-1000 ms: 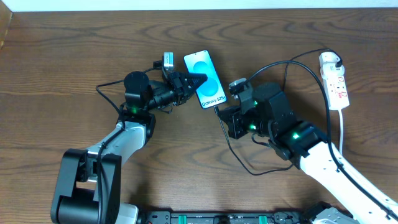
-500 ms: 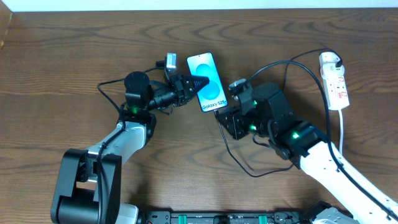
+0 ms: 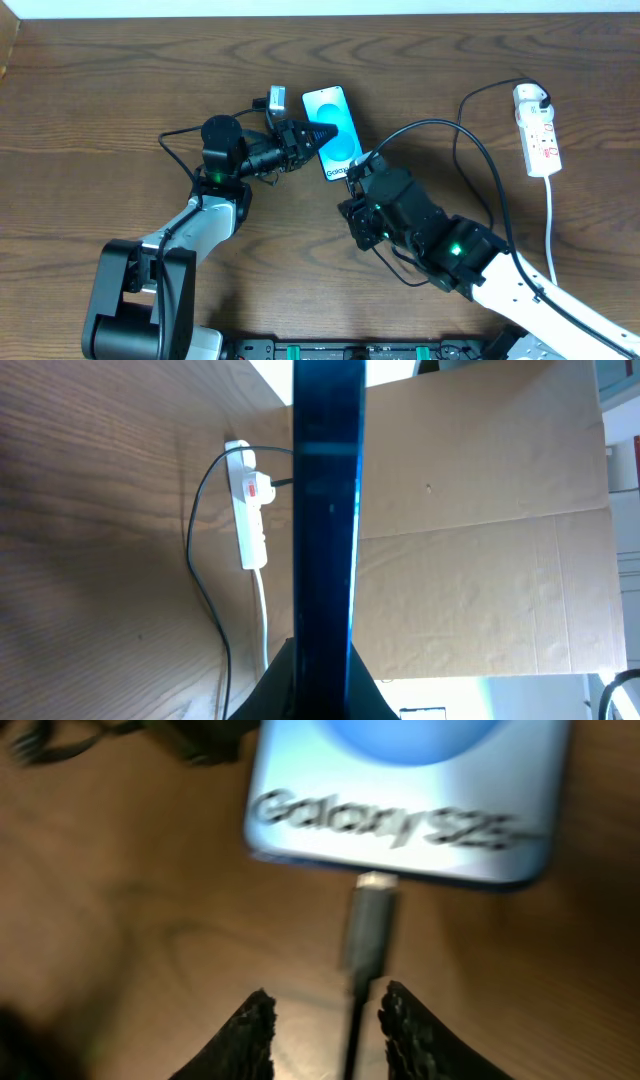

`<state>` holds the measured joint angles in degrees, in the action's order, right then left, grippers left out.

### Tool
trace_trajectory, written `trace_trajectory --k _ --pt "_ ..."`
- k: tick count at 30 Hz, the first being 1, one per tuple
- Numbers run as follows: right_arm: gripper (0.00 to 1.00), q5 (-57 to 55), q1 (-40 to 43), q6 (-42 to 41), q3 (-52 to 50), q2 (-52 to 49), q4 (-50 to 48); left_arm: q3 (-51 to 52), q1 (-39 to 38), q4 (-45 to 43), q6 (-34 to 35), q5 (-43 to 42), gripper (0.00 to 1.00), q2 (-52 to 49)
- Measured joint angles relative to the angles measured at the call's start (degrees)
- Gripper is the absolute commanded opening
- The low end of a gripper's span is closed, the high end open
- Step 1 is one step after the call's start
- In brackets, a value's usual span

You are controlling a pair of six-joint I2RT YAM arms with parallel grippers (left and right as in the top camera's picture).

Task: Plug charger to phone and switch on socket
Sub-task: 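Press the plug further into the port, then open the right gripper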

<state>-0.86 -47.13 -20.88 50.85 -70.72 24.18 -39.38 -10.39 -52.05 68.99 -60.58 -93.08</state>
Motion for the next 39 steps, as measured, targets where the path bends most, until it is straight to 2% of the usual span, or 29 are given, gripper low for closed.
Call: trace_trajectory --k 4,7,9,13,23,34,37,39 --pt "0.29 -5.2 -0.2 -1.3 0.0 -0.5 -1.2 0.0 0.0 0.0 0.0 -0.4 0.07 0.0" --pt "0.24 -6.5 -0.2 -1.8 0.0 -1.1 -1.5 0.0 0.0 0.0 0.0 -0.5 0.07 0.0" --pt "0.18 -6.5 -0.2 -2.1 0.0 -1.7 -2.0 0.0 0.0 0.0 0.0 -0.4 0.07 0.0" --pt "0.01 -5.6 -0.2 -2.4 0.0 -2.9 -3.6 0.0 0.0 0.0 0.0 -0.3 0.07 0.0" --pt "0.01 -5.3 -0.2 -2.8 -0.8 -3.6 -10.5 -1.2 1.1 -0.5 -2.9 0.2 0.07 0.0" --pt "0.01 -4.7 0.0 -2.8 -1.1 -3.5 -11.6 -1.6 1.2 -0.7 -5.0 -0.6 0.07 0.0" --pt "0.09 -4.2 0.5 -2.8 -1.2 -2.7 -11.4 -1.6 1.2 -0.8 -4.9 -0.7 0.07 0.0" --pt "0.18 -3.7 1.0 -2.6 -1.2 -1.5 -10.1 -1.6 1.1 -0.8 -4.8 -1.5 0.07 0.0"
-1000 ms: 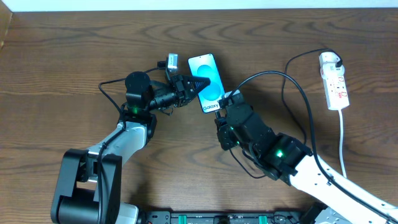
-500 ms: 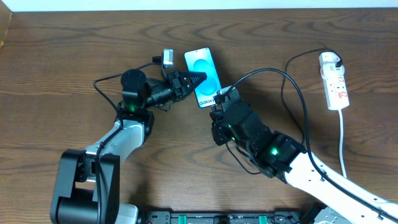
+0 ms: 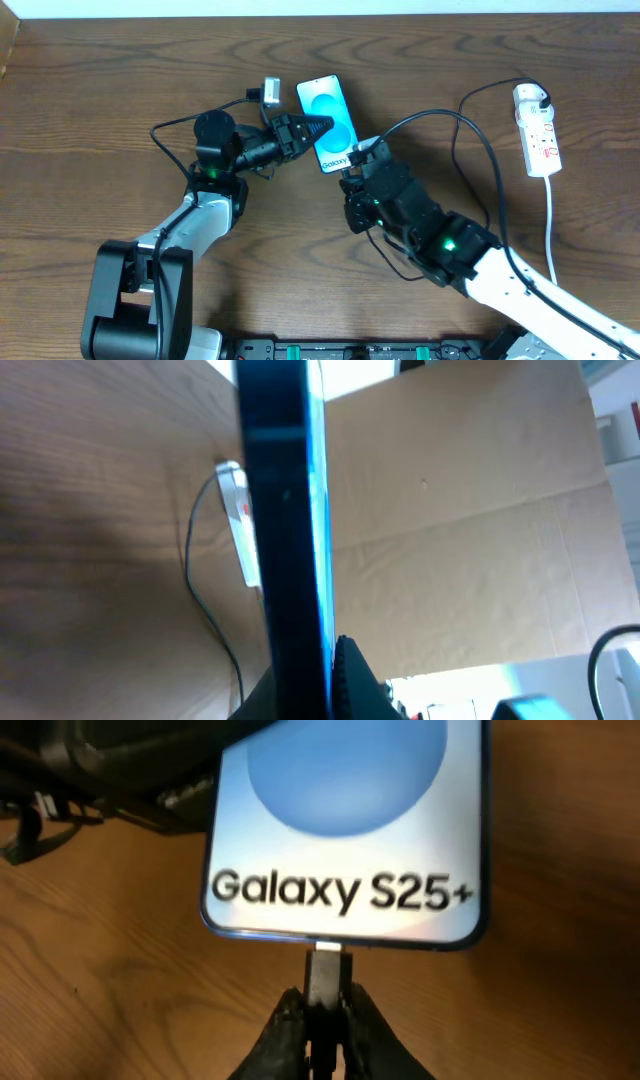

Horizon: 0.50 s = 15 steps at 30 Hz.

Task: Plug charger to phone and switch on socket
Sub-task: 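Press the plug further into the port, then open the right gripper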

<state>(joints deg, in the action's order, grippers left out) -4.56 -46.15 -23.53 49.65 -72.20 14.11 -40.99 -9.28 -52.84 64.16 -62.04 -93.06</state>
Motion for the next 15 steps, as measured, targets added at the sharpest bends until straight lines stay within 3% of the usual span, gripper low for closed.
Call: trace_trajectory --k 6,10,15 --pt "0.60 -1.2 1.4 0.2 0.1 9.1 4.7 0.1 -1.3 0.7 -3.7 -3.7 0.07 0.0" --pt "0.72 -1.6 1.4 1.2 0.1 16.7 8.6 0.2 -1.3 -1.8 -7.0 -4.5 0.07 0.0" --pt "0.80 -5.6 1.4 3.1 0.1 26.0 12.7 0.2 -1.3 -11.1 -11.0 -7.3 0.07 0.0"
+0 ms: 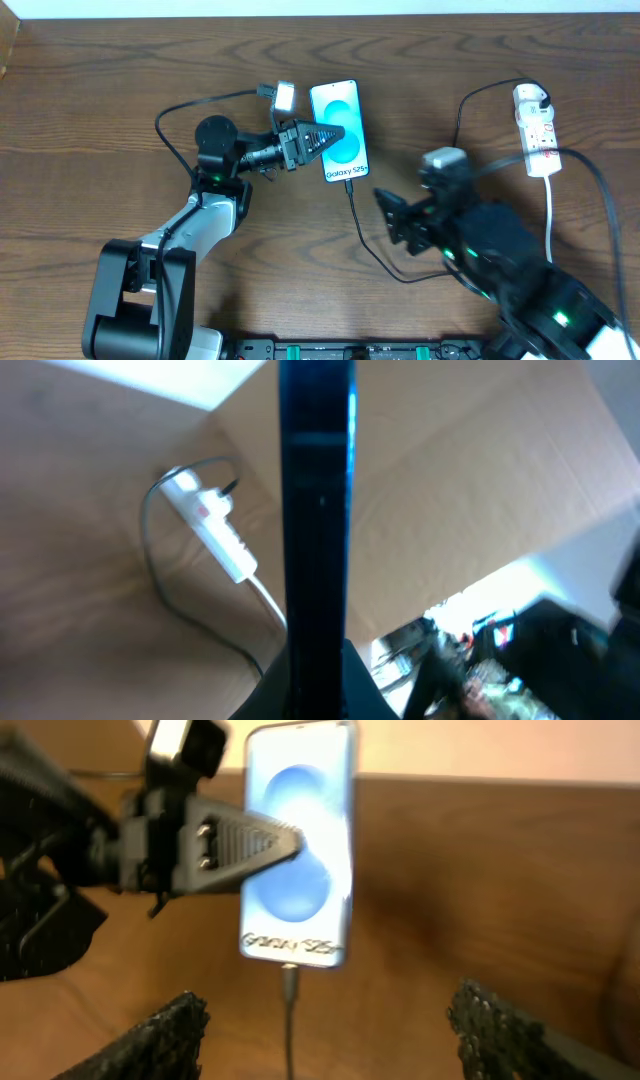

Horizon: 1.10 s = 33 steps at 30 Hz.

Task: Plug charger to phone and switch on socket
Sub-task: 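Press the plug further into the port, then open the right gripper, then withdraw the right gripper toward the power strip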

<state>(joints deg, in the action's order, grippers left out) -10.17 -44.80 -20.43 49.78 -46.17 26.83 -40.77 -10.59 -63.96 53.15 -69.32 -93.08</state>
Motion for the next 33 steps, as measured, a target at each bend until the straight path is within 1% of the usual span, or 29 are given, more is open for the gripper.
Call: trace_trajectory --k 3,7,12,15,17,20,22,25,26,30,33 --pt "0.83 -4.0 0.0 0.4 0.0 4.5 1.6 0.0 0.0 -5.0 -1.1 -1.7 0.07 0.0" --pt "0.84 -8.0 0.0 0.5 0.0 7.1 2.5 0.0 0.0 -5.8 -1.6 -2.8 0.07 0.0" --pt "0.85 -9.6 0.0 0.5 0.0 6.1 3.4 0.0 0.0 -5.8 -0.6 -2.4 0.07 0.0" --pt "0.89 -8.6 0.0 -0.4 0.1 3.5 4.7 0.0 0.0 -5.7 2.5 0.0 0.07 0.0" --pt "0.89 -6.5 0.0 -1.0 0.1 0.3 4.3 0.0 0.0 -4.9 5.6 2.8 0.07 0.0" --pt "0.83 -2.6 0.0 -1.7 0.1 -6.3 2.6 0.0 0.0 -3.2 9.9 6.9 0.07 0.0" --pt "0.79 -1.0 0.0 -2.2 0.1 -10.0 1.9 0.0 0.0 -2.9 11.4 8.4 0.07 0.0" --pt "0.69 0.5 0.0 -2.9 0.1 -15.3 -0.2 0.0 0.0 -1.4 12.9 9.7 0.07 0.0" --pt "0.64 1.2 0.0 -3.2 0.1 -17.2 -1.0 0.0 0.0 -0.5 13.3 10.1 0.07 0.0" --pt "0.50 3.5 0.0 -3.5 0.1 -20.6 -4.1 0.0 0.0 1.8 14.2 10.7 0.07 0.0" --pt "0.44 4.6 0.0 -3.6 0.1 -21.0 -5.3 0.0 0.0 3.1 14.1 10.7 0.07 0.0"
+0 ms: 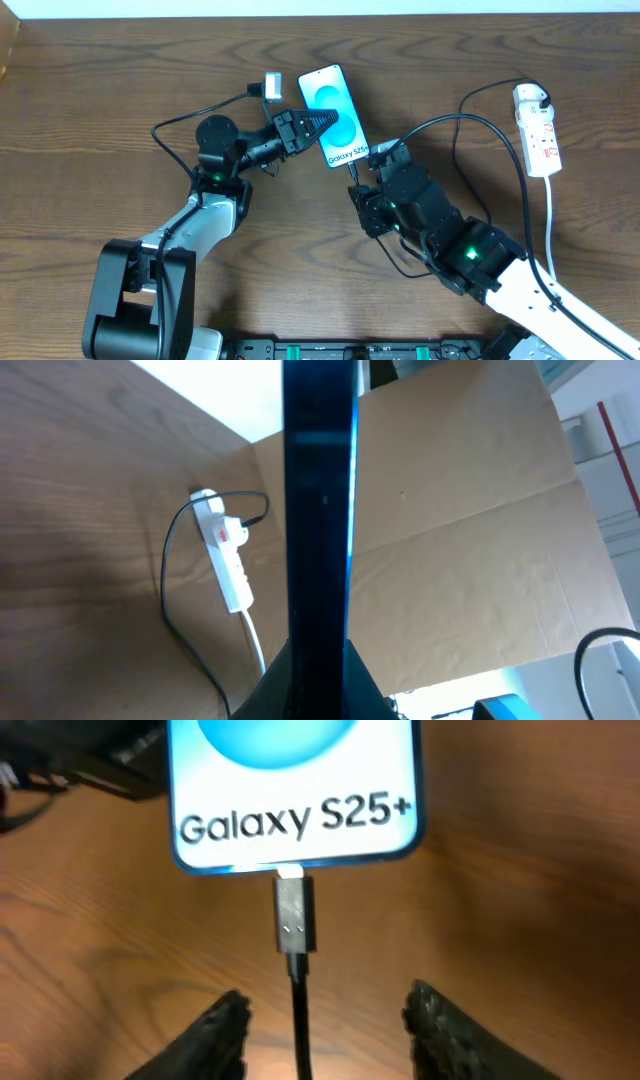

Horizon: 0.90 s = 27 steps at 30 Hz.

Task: Plug charger to phone and switch on socket
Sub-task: 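Withdraw the right gripper toward the power strip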

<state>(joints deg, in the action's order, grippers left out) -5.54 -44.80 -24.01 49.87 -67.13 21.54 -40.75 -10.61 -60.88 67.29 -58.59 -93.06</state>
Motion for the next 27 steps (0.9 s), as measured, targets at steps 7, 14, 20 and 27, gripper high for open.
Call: trace_trajectory --k 7,14,20,27 --pt "0.33 1.0 0.0 -0.1 0.0 -1.2 -1.3 0.0 0.0 0.1 0.0 0.0 0.07 0.0" --pt "0.06 1.3 0.0 0.0 0.0 -3.8 -4.2 0.0 0.0 0.1 0.0 -0.7 0.07 0.0" --pt "0.01 1.9 0.0 -0.1 -0.1 -3.8 -8.5 0.0 0.8 -0.3 -0.2 -1.0 0.08 0.0" --pt "0.06 2.1 0.0 0.0 -0.9 -3.8 -11.1 -0.5 0.0 -0.6 -0.3 0.5 0.07 0.0"
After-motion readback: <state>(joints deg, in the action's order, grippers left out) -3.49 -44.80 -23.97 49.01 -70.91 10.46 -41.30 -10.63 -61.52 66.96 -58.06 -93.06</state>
